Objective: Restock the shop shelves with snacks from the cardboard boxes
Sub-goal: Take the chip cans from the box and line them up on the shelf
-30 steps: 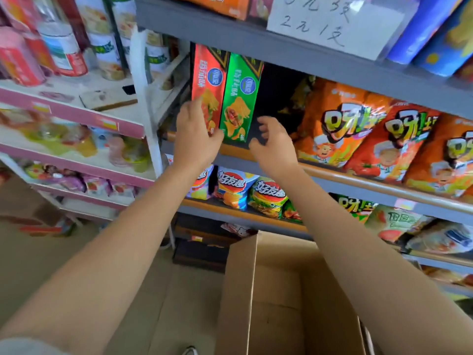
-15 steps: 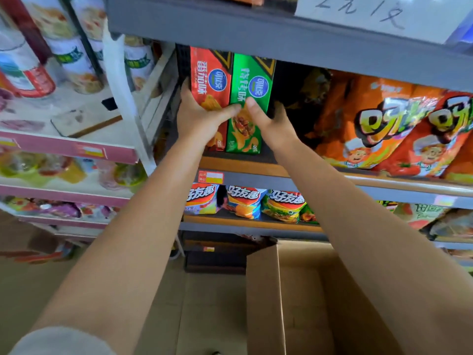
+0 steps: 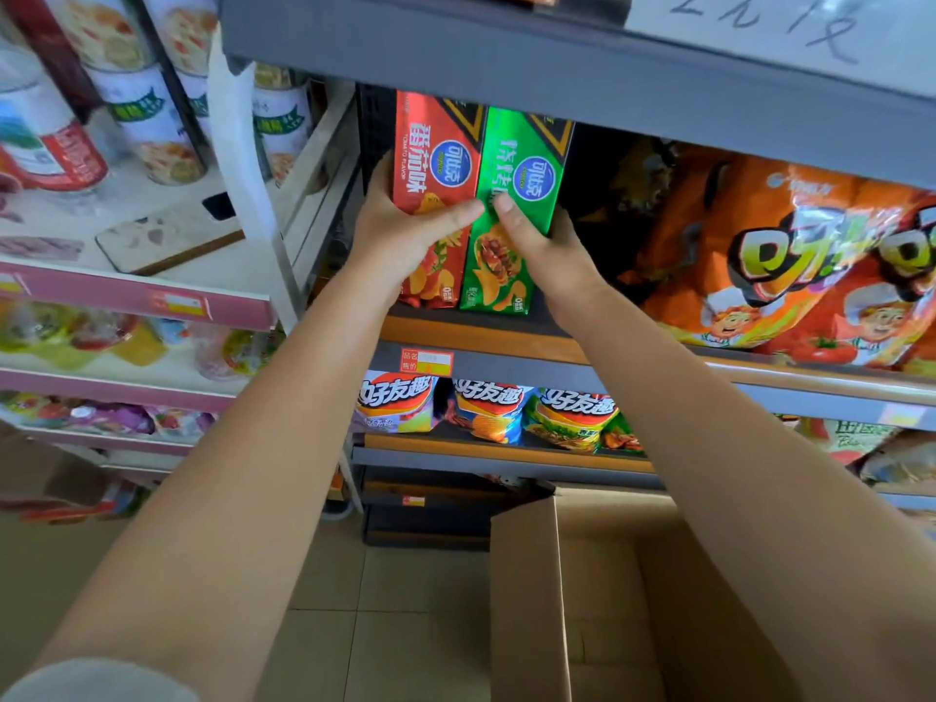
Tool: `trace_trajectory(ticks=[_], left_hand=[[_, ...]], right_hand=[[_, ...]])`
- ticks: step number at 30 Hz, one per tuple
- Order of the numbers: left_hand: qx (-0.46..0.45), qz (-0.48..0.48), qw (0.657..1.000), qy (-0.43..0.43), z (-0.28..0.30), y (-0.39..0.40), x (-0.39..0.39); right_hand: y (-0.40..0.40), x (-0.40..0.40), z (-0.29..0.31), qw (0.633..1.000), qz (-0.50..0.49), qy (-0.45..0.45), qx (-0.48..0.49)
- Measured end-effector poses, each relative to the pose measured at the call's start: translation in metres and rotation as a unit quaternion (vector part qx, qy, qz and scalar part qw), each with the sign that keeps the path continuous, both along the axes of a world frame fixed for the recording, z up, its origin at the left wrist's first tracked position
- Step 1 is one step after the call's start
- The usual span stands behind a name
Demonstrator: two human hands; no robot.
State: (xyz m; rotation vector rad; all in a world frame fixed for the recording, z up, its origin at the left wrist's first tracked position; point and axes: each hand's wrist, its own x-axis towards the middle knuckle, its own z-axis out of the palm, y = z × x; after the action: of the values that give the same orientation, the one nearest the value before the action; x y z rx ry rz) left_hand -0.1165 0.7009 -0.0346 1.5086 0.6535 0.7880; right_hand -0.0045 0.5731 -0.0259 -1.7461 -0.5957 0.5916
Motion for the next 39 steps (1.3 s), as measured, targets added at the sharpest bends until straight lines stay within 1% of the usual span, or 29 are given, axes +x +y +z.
trace_trajectory(ticks=[2, 5, 11, 16, 20, 22, 25, 27, 28, 30, 32, 33, 34, 35, 37, 39], left_hand=[[-0.004, -0.023, 1.000, 0.009, 0.002, -0.002, 0.002], [0.000, -0.038, 0.999, 0.010, 0.002, -0.004, 0.004], [0.018, -0.028, 0.999, 0.005, 0.001, -0.001, 0.004], [0.007, -0.013, 1.000, 0.006, -0.003, 0.004, 0.007], [0.009, -0.021, 0.999, 0.026, -0.005, 0.011, 0.007], [0.011, -0.006, 0.999, 0.035, -0.003, 0.007, 0.007], [0.010, 0.073, 0.996, 0.044, -0.002, -0.003, 0.004], [0.040, 0.128, 0.989, 0.057, 0.001, -0.019, -0.003], [0.077, 0.150, 0.984, 0.063, 0.005, -0.030, -0.007], [0.192, 0.188, 0.960, 0.077, 0.013, -0.060, -0.014], [0.303, 0.212, 0.927, 0.057, 0.022, -0.093, -0.018], [0.350, 0.205, 0.913, 0.031, 0.025, -0.108, -0.016], [0.378, 0.176, 0.909, 0.008, 0.028, -0.123, -0.012], [0.381, 0.132, 0.915, -0.003, 0.027, -0.134, -0.004], [0.344, 0.028, 0.938, 0.023, 0.023, -0.155, 0.012], [0.292, -0.042, 0.953, 0.066, 0.019, -0.174, 0.030]], right_hand=[[0.003, 0.000, -0.002, 1.000, 0.020, 0.001, 0.010], [0.005, -0.001, -0.003, 1.000, 0.013, 0.010, 0.024], [0.005, -0.001, -0.003, 0.999, 0.002, 0.014, 0.031], [0.012, -0.005, -0.004, 0.999, -0.018, 0.018, 0.021], [0.015, -0.005, -0.002, 1.000, -0.018, 0.004, -0.008], [0.011, -0.005, -0.001, 0.999, -0.019, -0.007, -0.032], [-0.002, -0.013, 0.005, 0.997, -0.030, -0.027, -0.059], [-0.016, -0.020, 0.008, 0.996, -0.040, -0.053, -0.058], [-0.025, -0.024, 0.012, 0.996, -0.043, -0.068, -0.049], [-0.047, -0.032, 0.018, 0.992, -0.050, -0.109, -0.027], [-0.074, -0.038, 0.023, 0.987, -0.052, -0.154, -0.008], [-0.090, -0.041, 0.024, 0.983, -0.055, -0.174, 0.002], [-0.107, -0.043, 0.025, 0.979, -0.063, -0.193, 0.006], [-0.124, -0.044, 0.026, 0.974, -0.077, -0.213, 0.012], [-0.157, -0.040, 0.025, 0.959, -0.127, -0.254, 0.021], [-0.185, -0.028, 0.025, 0.942, -0.198, -0.270, 0.036]])
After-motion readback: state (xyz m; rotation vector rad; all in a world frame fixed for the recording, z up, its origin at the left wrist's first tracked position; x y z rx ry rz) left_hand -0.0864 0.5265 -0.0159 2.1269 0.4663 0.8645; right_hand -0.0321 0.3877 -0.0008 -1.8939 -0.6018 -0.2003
